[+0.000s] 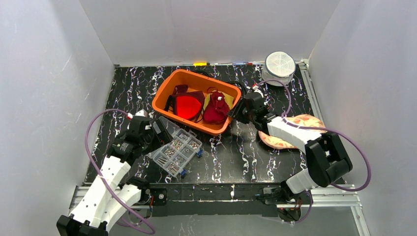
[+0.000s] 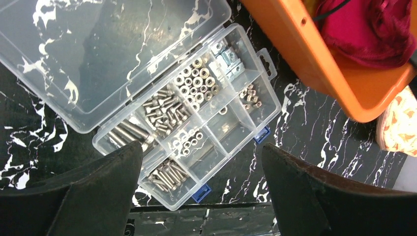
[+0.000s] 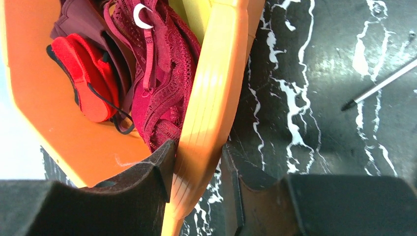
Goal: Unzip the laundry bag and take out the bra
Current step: Move the bin to the center of the board, then move the laundry bag to the center of the board.
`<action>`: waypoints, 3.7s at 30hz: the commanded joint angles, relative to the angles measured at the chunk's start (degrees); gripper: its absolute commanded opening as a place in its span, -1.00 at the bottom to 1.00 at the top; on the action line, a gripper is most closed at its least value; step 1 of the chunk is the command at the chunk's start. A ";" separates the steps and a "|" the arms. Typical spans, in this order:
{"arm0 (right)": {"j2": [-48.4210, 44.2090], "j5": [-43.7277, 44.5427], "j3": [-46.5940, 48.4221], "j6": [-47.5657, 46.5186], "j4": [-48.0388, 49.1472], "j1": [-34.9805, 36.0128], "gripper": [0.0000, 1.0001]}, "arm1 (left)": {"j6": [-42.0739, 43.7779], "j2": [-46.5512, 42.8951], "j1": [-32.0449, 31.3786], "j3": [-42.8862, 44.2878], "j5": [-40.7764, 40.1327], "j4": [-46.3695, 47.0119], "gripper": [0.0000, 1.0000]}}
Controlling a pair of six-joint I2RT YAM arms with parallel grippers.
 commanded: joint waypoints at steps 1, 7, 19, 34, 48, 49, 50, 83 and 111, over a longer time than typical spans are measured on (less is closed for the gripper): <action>-5.37 2.44 -1.74 -5.87 -4.88 0.74 -0.40 | 2.58 2.59 -0.22 3.98 -0.05 0.50 0.78; -4.33 2.91 -3.25 -3.74 -2.76 -0.77 -0.48 | 3.00 6.30 -0.20 5.82 0.35 2.16 0.78; 10.26 -0.39 7.28 7.61 8.58 -1.51 -0.81 | 3.48 5.19 -0.17 6.75 0.28 0.52 0.79; 19.43 -2.89 24.97 -5.45 -1.20 -1.78 0.07 | 5.98 4.05 -0.23 7.42 -1.00 -0.84 0.80; -15.73 22.56 12.88 -20.68 -29.54 -4.39 0.93 | 11.58 6.08 -0.20 10.92 9.92 4.03 0.80; -18.87 22.27 9.64 -19.43 -30.43 -6.43 0.94 | 11.34 6.31 -0.16 10.56 11.59 5.33 0.80; -22.02 20.50 6.64 -18.21 -31.18 -9.38 0.94 | 10.96 6.54 -0.26 10.05 13.74 6.82 0.80; -47.67 16.67 -33.57 29.67 -21.01 -19.31 0.88 | 8.53 1.59 -3.13 1.79 9.52 8.48 0.80; -63.83 5.95 -24.40 30.57 -35.22 -19.25 -0.97 | 5.38 -1.96 -3.13 0.58 11.63 7.28 0.79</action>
